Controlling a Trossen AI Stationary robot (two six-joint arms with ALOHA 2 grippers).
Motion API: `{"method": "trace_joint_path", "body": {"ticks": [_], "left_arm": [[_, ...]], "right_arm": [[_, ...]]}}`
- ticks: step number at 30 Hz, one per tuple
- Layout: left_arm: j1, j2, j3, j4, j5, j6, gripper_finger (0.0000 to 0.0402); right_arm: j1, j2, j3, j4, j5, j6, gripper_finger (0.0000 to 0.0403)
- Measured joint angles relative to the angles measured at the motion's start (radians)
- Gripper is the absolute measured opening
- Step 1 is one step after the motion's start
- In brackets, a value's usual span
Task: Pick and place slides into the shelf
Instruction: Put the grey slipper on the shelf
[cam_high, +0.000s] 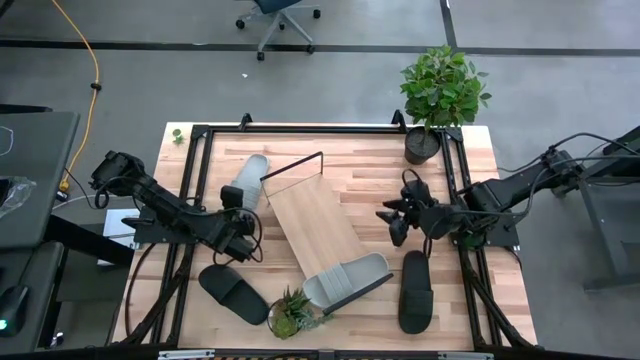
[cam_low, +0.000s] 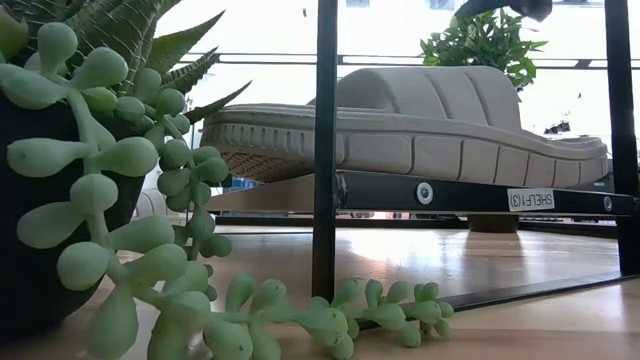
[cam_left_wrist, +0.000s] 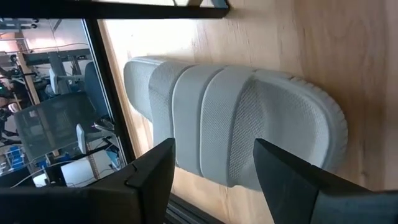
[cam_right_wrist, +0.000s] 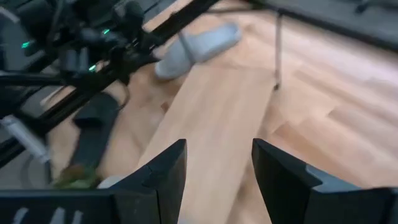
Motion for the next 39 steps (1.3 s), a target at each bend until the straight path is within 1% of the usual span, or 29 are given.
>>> {"method": "trace_joint_path", "body": {"ticks": [2,3,8,13,24,30,35,37,39], "left_arm": [[0.000,0.000,-0.001,0.012,0.002,0.012,0.0207],[0.000,0.000,-0.005,0.024,0.002,0.021,0.0207],[0.000,0.001,-0.024,0.054,-0.001,0.033,0.0207],[0.000,0.000,-0.024,0.014,-0.028,0.074,0.0207],[0.001,0.000,-0.024,0.027,-0.098,0.074,0.0207],[-0.001,0.000,-0.024,0.052,-0.024,0.073,0.0207],[0.002,0.000,-0.046,0.110,-0.028,0.080,0.0207],[0.002,0.000,-0.065,0.144,-0.004,0.096,0.0207],[0.002,0.000,-0.076,0.137,0.002,0.105,0.0207]], "right_arm": [[0.028,0.001,0.000,0.008,-0.027,0.002,0.0172],[0.043,0.002,0.000,0.008,-0.024,0.002,0.0172],[0.114,0.003,0.000,-0.026,0.076,0.004,0.0172],[0.167,0.003,0.000,-0.046,0.129,0.008,0.0172],[0.226,0.003,0.000,-0.184,0.198,0.158,0.0172],[0.226,0.003,0.000,-0.193,0.201,0.161,0.0172],[0.226,0.003,0.000,-0.204,0.206,0.162,0.0172],[0.226,0.003,0.000,-0.205,0.214,0.161,0.0172],[0.226,0.003,0.000,-0.211,0.217,0.162,0.0172]]}}
